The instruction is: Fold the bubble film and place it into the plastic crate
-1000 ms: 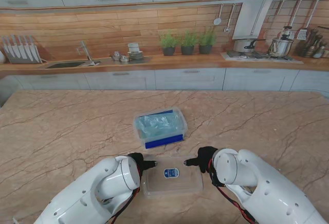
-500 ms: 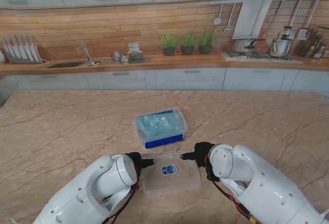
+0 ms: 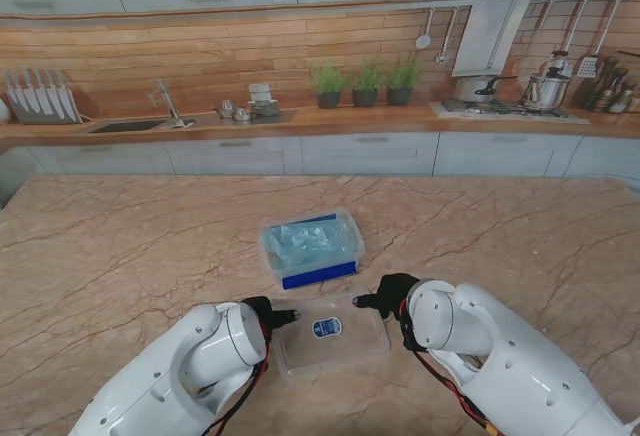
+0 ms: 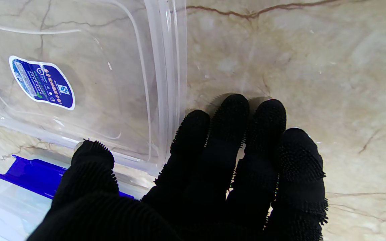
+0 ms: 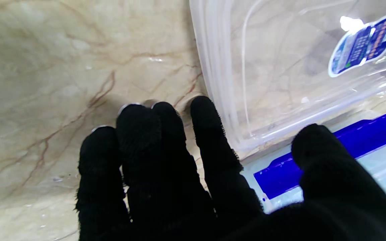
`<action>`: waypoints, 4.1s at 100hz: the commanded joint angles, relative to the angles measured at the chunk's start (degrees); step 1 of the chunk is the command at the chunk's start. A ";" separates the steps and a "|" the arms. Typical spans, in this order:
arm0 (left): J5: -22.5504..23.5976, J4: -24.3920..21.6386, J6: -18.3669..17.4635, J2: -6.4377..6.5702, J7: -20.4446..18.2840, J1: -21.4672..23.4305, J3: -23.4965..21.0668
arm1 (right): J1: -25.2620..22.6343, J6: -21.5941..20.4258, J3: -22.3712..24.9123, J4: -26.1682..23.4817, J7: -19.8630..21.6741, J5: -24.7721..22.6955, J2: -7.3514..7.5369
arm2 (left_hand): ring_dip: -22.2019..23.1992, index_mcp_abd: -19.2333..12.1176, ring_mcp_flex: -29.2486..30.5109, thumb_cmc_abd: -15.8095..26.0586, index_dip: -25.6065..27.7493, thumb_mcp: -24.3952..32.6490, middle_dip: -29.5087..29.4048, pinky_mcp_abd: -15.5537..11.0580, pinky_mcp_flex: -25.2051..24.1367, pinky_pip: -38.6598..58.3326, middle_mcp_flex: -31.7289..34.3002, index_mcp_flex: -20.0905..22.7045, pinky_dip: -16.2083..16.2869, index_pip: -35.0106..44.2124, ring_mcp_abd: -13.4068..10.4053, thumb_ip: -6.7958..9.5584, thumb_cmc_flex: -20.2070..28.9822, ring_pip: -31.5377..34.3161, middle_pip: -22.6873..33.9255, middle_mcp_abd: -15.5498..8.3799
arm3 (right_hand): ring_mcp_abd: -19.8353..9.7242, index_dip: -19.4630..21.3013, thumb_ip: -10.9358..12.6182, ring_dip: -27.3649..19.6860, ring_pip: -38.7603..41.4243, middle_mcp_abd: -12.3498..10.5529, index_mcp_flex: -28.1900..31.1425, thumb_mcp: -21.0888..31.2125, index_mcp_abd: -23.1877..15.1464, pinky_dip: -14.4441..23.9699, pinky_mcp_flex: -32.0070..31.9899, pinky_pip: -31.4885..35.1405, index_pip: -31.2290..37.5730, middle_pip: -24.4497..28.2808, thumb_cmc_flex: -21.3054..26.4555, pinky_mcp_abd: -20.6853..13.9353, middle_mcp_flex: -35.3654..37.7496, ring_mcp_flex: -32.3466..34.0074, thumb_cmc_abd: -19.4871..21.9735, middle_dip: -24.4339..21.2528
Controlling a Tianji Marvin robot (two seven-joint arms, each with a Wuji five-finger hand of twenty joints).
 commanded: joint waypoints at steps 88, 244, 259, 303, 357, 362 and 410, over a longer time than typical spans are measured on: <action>-24.05 1.35 3.22 1.97 16.23 -1.19 3.77 | 0.28 -0.30 -0.57 0.73 4.67 9.52 0.77 | -1.17 -5.05 -4.66 0.03 -6.09 -0.30 -5.49 1.51 -3.12 -1.09 -6.94 -2.88 -0.18 -8.47 4.09 1.17 1.26 -3.47 -8.86 1.33 | 4.02 -0.43 1.76 0.59 -1.17 5.09 5.14 -2.27 -5.44 1.60 -0.49 7.09 -0.14 -1.51 1.79 -6.00 2.49 1.29 3.11 0.84; -27.43 -8.70 -6.11 3.05 21.88 7.89 -4.20 | -7.57 -4.75 8.03 -5.44 -1.91 14.05 -1.39 | -2.46 -7.03 -3.09 -0.39 -2.09 -0.26 -6.87 2.09 -3.28 -1.80 -3.58 0.06 -0.40 -5.47 2.55 1.12 2.18 -5.07 -10.39 -0.75 | 4.07 -3.33 2.52 0.86 -0.66 5.88 7.78 -3.26 -3.05 1.15 -0.87 6.60 -3.85 -0.33 3.63 -5.85 3.45 2.03 3.08 -0.66; -27.64 -9.51 -6.64 3.13 21.78 8.34 -4.83 | -7.33 -4.64 8.08 -5.87 -1.75 14.20 -1.37 | -2.48 -7.03 -3.00 -0.34 -1.86 -0.27 -6.75 2.09 -3.28 -1.80 -3.36 0.19 -0.40 -5.40 2.48 1.12 2.17 -5.07 -10.35 -0.72 | 4.05 -3.03 2.54 0.98 -0.28 5.91 7.69 -3.27 -3.13 1.29 -0.80 6.95 -3.51 -0.10 3.68 -5.95 3.48 2.12 3.08 -0.51; -27.78 -12.06 -7.38 3.44 21.34 9.65 -6.64 | -6.11 -4.34 7.89 -7.41 -1.00 15.06 -1.29 | -2.53 -6.86 -2.74 -0.42 -1.52 -0.25 -6.55 2.09 -3.28 -1.80 -2.79 0.68 -0.40 -5.13 3.04 1.14 2.29 -5.08 -10.19 -0.43 | 3.95 -2.55 2.56 1.09 0.14 5.90 7.56 -3.29 -3.34 1.43 -0.68 7.34 -3.07 0.10 3.72 -6.16 3.51 2.22 3.06 -0.30; -25.96 -15.17 -8.65 4.12 20.41 11.24 -8.81 | -2.14 -5.35 6.57 -7.55 0.18 17.11 -1.39 | -2.60 -6.80 -2.45 -0.59 -1.47 -0.27 -6.50 2.45 -2.93 -2.04 -2.58 0.95 -0.52 -5.21 3.19 1.13 2.26 -5.11 -10.19 -0.31 | 3.87 -2.28 2.56 1.08 0.24 5.85 7.50 -3.33 -3.45 1.45 -0.66 7.40 -2.91 0.10 3.64 -6.12 3.57 2.20 3.18 -0.21; -26.04 -15.13 -8.58 3.95 20.90 11.30 -8.92 | -1.61 -5.42 6.38 -7.14 0.21 17.53 -1.46 | -2.60 -6.71 -2.42 -0.60 -1.48 -0.22 -6.50 2.45 -2.93 -2.04 -2.55 0.97 -0.52 -5.25 3.19 1.14 2.33 -5.10 -10.19 -0.36 | 3.87 -2.26 2.55 1.08 0.24 5.89 7.50 -3.33 -3.36 1.45 -0.66 7.40 -2.91 0.08 3.68 -6.12 3.59 2.20 3.03 -0.21; -27.40 -12.85 -7.34 3.56 20.34 5.04 -8.29 | 7.98 -4.97 2.80 -0.15 2.65 21.87 -1.88 | -2.69 -6.28 -2.44 -0.73 -1.61 -0.16 -6.50 2.71 -2.61 -2.20 -2.47 1.25 -0.63 -5.36 3.32 1.17 2.68 -5.26 -10.15 0.14 | 3.89 -2.07 2.55 1.04 0.21 5.86 7.44 -3.33 -3.43 1.46 -0.60 7.44 -2.78 0.07 3.63 -6.10 3.60 2.30 3.04 -0.14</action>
